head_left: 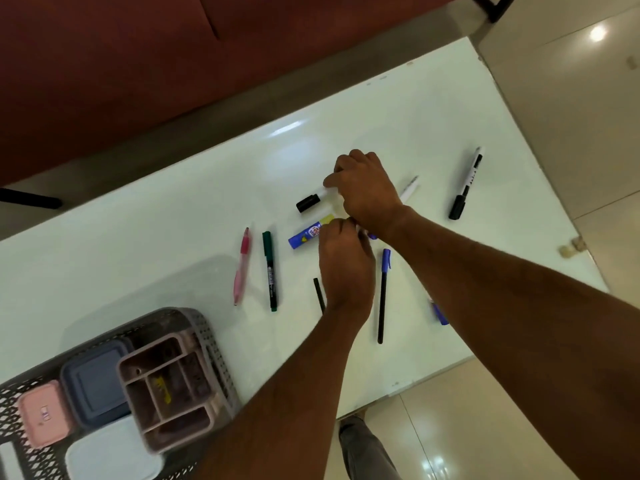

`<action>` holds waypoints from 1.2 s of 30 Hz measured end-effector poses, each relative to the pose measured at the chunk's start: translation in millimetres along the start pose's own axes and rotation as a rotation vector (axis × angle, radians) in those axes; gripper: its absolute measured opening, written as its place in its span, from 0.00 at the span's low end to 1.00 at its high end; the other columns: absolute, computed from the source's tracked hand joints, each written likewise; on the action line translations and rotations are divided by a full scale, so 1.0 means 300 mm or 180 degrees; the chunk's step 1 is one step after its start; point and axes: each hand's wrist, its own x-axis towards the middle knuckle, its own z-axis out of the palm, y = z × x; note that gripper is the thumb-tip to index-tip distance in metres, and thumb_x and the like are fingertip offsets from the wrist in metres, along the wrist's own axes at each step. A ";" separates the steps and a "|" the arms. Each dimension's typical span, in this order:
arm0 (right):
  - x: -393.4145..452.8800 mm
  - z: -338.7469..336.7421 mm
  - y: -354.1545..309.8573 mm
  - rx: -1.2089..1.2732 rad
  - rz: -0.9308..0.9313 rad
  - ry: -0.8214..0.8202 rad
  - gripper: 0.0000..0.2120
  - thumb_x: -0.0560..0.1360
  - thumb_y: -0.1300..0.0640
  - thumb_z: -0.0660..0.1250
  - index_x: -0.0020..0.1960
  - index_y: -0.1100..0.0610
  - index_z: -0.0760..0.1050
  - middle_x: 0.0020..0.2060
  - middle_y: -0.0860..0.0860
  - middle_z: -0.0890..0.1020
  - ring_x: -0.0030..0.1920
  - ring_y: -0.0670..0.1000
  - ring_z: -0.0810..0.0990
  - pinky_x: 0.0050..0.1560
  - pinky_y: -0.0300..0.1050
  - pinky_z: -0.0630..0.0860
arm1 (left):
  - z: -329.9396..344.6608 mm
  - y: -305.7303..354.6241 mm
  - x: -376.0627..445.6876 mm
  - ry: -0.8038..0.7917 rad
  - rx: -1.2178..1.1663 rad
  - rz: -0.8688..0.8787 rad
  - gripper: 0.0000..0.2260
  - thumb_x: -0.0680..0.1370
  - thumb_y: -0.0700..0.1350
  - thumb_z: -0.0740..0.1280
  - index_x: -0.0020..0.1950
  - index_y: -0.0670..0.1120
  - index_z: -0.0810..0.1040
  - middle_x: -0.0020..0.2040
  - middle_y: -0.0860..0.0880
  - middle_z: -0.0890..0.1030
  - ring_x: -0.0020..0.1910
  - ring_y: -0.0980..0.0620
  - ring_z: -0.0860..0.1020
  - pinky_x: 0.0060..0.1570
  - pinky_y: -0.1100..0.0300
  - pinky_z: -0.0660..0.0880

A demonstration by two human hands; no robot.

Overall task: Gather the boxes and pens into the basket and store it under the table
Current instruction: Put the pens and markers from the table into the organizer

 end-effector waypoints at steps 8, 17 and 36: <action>-0.033 -0.036 0.173 0.0055 0.0330 0.0243 0.21 0.70 0.71 0.65 0.58 0.55 0.83 0.51 0.57 0.81 0.55 0.61 0.76 0.54 0.52 0.68 | 0.135 0.097 0.034 -0.0167 0.0314 0.0504 0.05 0.77 0.44 0.73 0.49 0.43 0.83 0.47 0.44 0.83 0.48 0.46 0.79 0.46 0.53 0.80; -0.055 -0.037 0.242 0.0255 0.0530 0.0388 0.20 0.69 0.71 0.66 0.57 0.55 0.84 0.48 0.57 0.82 0.52 0.61 0.77 0.50 0.51 0.67 | 0.162 0.132 0.064 -0.0029 0.0616 0.0357 0.08 0.72 0.41 0.77 0.50 0.44 0.85 0.47 0.46 0.82 0.48 0.47 0.79 0.43 0.56 0.77; -0.230 -0.242 -0.199 0.2265 0.0443 0.1635 0.26 0.75 0.66 0.71 0.71 0.57 0.70 0.52 0.49 0.82 0.46 0.47 0.83 0.49 0.40 0.82 | -0.451 -0.016 -0.088 0.0766 -0.1844 -0.0553 0.07 0.75 0.37 0.74 0.52 0.44 0.82 0.50 0.47 0.83 0.49 0.55 0.83 0.54 0.73 0.75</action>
